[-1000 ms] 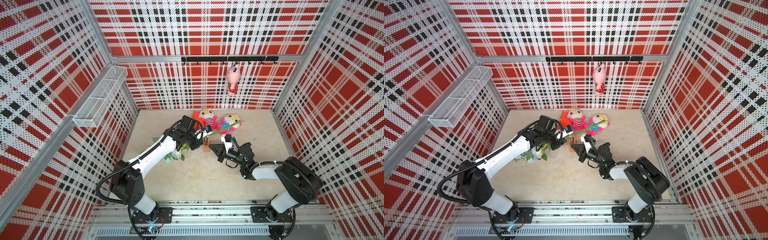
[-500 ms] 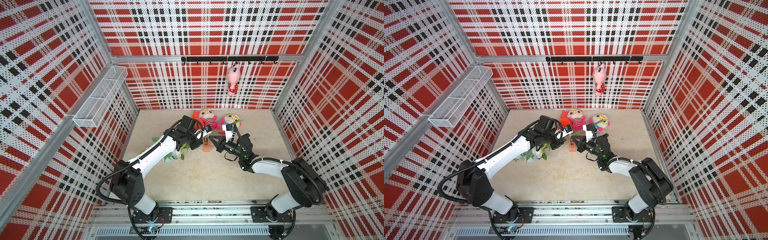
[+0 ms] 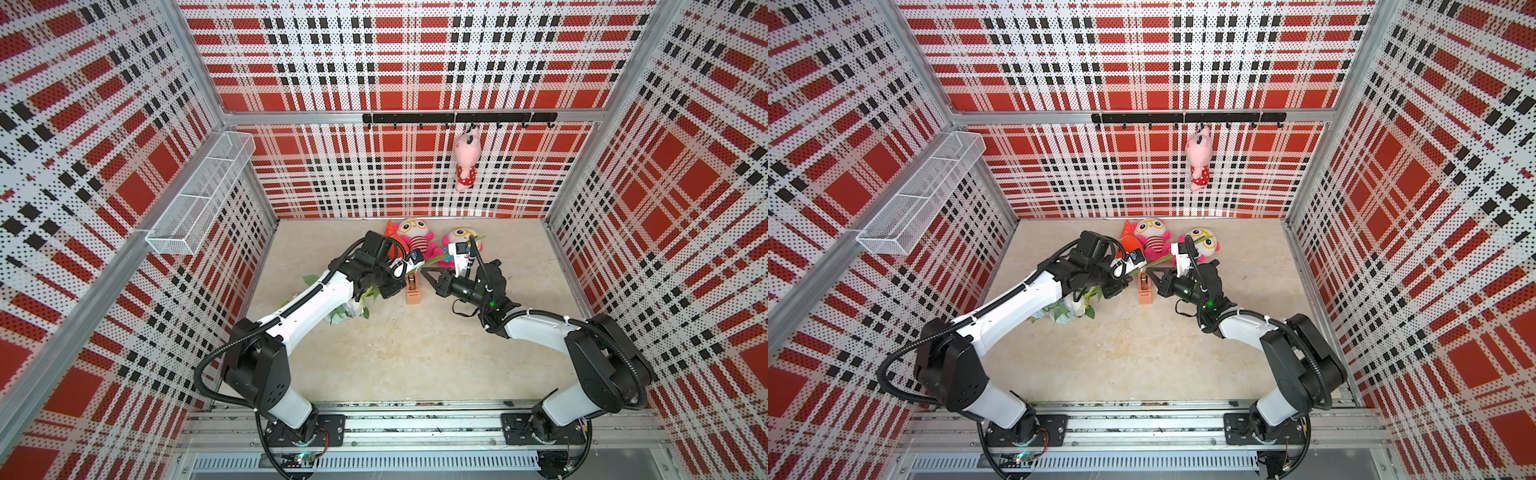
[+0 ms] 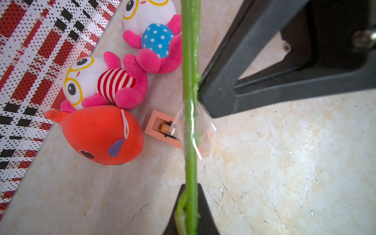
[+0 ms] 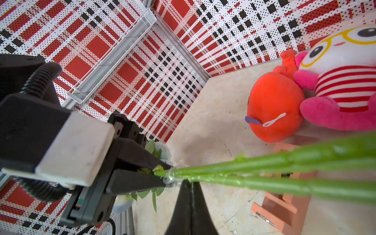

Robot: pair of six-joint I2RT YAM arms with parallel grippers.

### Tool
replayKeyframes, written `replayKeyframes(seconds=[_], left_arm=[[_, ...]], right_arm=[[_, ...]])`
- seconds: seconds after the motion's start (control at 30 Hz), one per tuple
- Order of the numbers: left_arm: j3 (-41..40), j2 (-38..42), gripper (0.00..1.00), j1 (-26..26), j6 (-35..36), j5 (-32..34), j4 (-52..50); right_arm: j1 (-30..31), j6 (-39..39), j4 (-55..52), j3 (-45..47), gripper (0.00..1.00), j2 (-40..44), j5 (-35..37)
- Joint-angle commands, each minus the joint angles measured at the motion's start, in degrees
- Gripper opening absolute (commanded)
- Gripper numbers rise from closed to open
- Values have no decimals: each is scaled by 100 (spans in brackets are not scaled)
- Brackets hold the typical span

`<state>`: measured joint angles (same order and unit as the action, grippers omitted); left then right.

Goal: Wrap bouquets with tape
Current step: Wrap the tape around the bouquet.

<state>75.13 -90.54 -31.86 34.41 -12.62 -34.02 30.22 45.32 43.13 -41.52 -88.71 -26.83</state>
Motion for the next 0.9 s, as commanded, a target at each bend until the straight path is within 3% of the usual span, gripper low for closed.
replayKeyframes(seconds=[0.0, 0.37, 0.87], left_arm=[[54, -100, 0, -36, 22, -83, -182], [177, -286, 0, 42, -95, -98, -251], [151, -385, 0, 39, 46, -128, -394]], right_arm=[[-11, 348, 55, -140, 0, 59, -229], [-17, 533, -369, -63, 0, 132, -662], [-181, 662, -501, -374, 0, 83, -552]])
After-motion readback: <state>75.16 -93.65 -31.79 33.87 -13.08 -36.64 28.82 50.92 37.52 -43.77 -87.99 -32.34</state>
